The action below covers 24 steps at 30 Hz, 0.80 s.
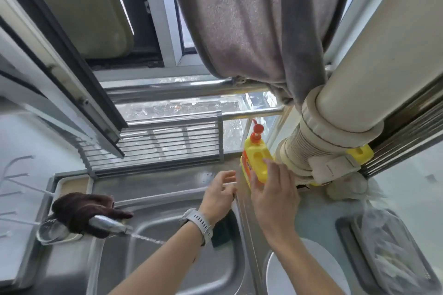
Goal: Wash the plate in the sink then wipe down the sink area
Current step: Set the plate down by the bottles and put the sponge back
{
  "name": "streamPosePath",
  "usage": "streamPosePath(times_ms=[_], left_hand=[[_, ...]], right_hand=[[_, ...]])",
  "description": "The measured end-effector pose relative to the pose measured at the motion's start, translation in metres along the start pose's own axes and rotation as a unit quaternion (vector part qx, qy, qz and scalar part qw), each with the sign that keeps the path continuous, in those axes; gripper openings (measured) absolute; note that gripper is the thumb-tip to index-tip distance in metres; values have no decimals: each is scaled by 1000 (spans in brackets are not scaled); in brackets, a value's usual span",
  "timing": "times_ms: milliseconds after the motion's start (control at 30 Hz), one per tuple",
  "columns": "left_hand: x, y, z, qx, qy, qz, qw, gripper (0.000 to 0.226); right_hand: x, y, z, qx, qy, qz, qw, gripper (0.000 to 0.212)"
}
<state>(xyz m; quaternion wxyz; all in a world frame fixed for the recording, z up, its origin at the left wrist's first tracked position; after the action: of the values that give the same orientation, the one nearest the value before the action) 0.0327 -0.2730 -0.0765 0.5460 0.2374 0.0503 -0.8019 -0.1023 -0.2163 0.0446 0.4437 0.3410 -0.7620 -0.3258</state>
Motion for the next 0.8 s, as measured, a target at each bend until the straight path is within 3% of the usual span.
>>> streamPosePath(times_ms=[67,133,233,333,467,633,800], left_hand=[[-17,17,-40,26,44,41,998,25],[-33,24,-87,65,101,53,991,25],[-52,27,-149,125,158,42,979,27],[-61,33,-201,168,176,29,970,25],[-69,52,-245,169,190,43,966,18],[-74,66,-267,132,207,73,967,17],[-86,64,-263,97,223,80,967,17]], right_hand=[[-42,-26,-8,47,3,-85,995,25],[-92,-80,-1,62,-52,-226,971,22],[-157,-172,16,4,-99,-393,914,33],[-192,-245,27,-69,-90,-471,875,51],[-211,-311,39,-146,-72,-504,849,63],[-216,-339,43,-197,-59,-494,845,59],[-194,-300,12,-136,-35,-443,886,62]])
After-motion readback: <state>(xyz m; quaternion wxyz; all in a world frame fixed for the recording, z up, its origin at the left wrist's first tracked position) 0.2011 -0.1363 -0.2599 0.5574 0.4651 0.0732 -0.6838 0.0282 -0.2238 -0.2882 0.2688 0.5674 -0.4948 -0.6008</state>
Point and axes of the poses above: each hand's wrist, its own x-axis towards the middle knuckle, its own y-axis out of the back of the hand, z = x × y, the point moved 9 cm from there along x, towards the middle knuckle, and after that the axes turned 1 degree about -z, right-handed, at the moved point
